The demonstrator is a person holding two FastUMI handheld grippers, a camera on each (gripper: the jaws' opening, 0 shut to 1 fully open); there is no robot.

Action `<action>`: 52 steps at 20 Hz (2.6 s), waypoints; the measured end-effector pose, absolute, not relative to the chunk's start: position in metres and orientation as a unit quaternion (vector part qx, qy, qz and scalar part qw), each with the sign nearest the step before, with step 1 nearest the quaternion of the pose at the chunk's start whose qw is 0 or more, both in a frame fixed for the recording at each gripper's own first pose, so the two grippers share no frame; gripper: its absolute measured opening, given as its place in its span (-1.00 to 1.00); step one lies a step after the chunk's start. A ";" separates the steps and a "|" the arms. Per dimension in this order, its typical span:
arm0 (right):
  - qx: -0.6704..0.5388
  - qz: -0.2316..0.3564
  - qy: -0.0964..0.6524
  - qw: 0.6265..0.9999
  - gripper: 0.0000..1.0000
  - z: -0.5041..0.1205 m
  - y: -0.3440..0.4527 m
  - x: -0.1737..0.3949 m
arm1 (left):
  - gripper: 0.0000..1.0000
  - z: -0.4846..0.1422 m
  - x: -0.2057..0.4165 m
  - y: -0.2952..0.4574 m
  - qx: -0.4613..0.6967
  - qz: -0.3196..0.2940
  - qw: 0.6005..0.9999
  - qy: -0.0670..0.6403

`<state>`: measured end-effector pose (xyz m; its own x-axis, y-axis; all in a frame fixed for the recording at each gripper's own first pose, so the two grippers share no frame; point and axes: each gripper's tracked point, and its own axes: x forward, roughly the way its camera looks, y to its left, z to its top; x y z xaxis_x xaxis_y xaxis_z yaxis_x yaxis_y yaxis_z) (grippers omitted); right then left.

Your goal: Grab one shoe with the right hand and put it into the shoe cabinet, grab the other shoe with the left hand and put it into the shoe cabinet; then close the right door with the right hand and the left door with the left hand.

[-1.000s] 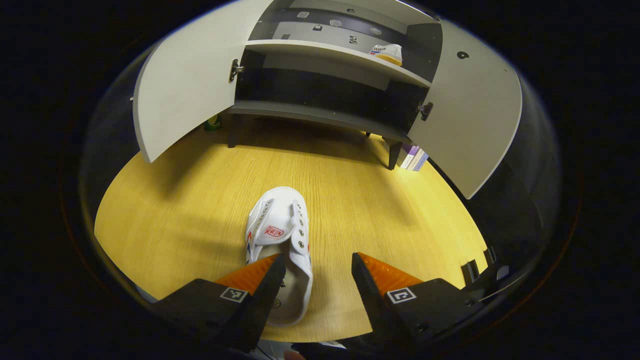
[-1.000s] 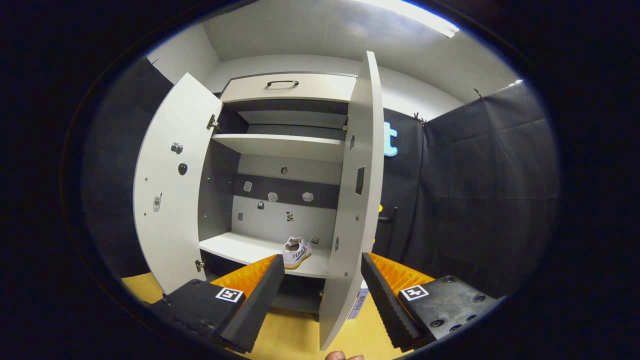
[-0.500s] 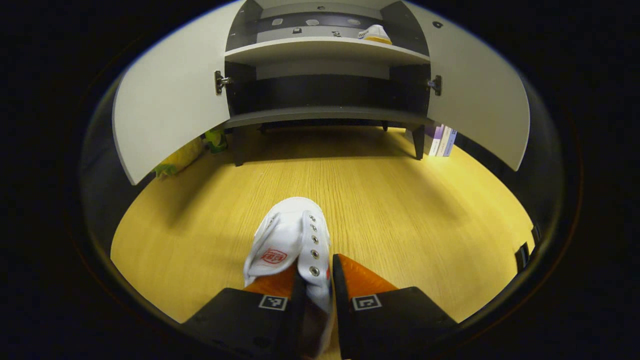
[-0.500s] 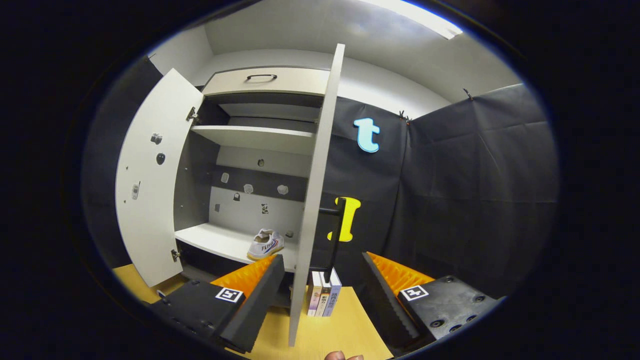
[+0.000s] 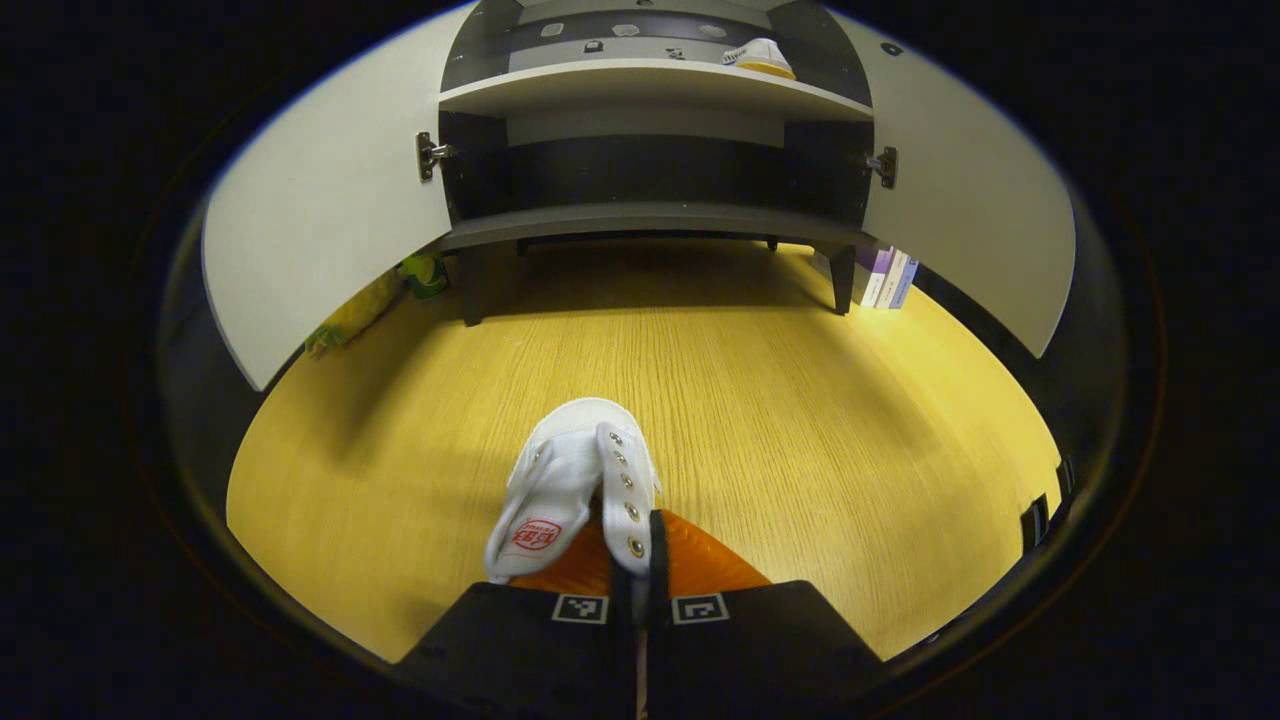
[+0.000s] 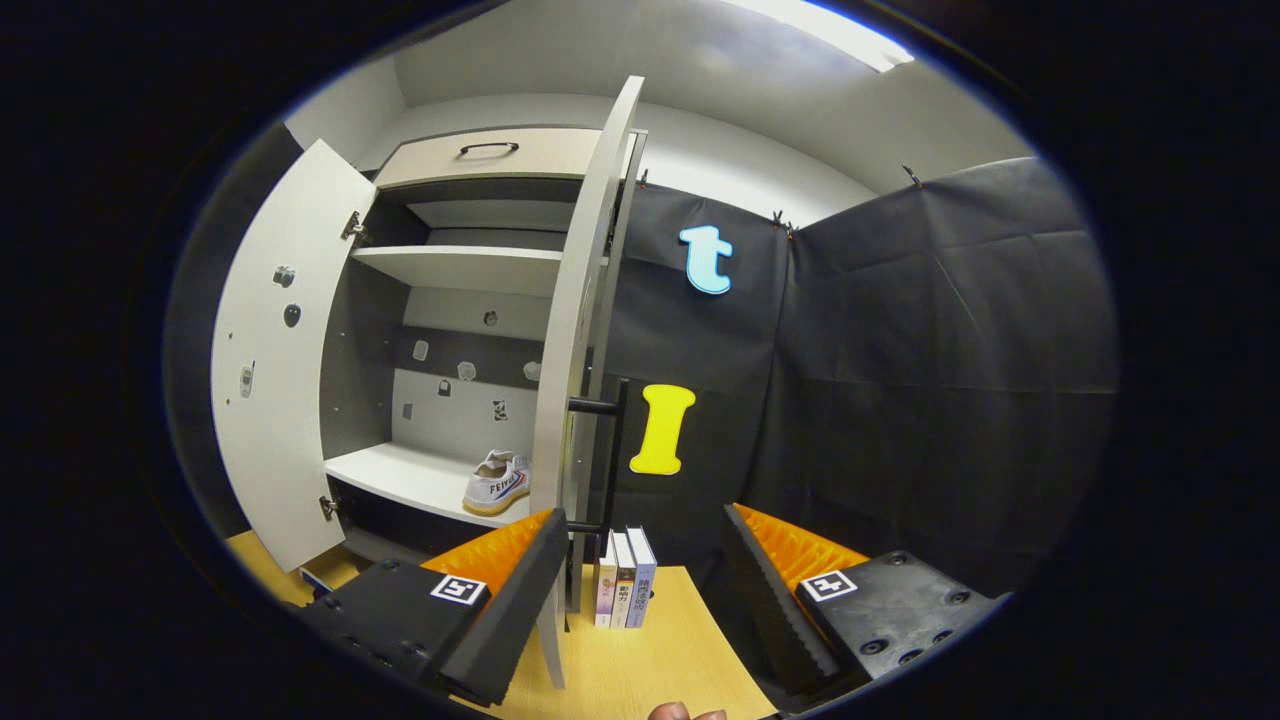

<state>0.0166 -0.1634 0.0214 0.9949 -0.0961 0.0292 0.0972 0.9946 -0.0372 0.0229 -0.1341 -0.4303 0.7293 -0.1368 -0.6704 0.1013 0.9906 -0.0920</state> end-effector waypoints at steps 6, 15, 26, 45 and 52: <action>-0.006 -0.052 -0.008 0.999 0.96 0.017 -0.167 0.016 | -0.85 -0.348 0.020 -0.120 -0.035 -0.066 0.941 0.330; 0.047 -0.042 0.010 0.998 0.96 0.008 -0.167 0.008 | -0.84 -0.180 0.067 -0.107 -0.011 -0.046 0.965 0.258; 0.071 0.006 0.020 0.997 0.98 0.011 -0.120 -0.033 | -0.85 -0.037 0.198 -0.123 -0.047 -0.069 0.983 0.166; 0.036 -0.002 0.017 0.999 0.98 0.017 -0.106 -0.038 | -0.84 -0.084 0.437 -0.106 0.011 -0.030 0.960 0.278; 0.035 -0.017 0.018 0.999 0.98 0.017 -0.111 -0.040 | -0.72 -0.112 0.446 -0.104 0.038 -0.034 0.947 0.318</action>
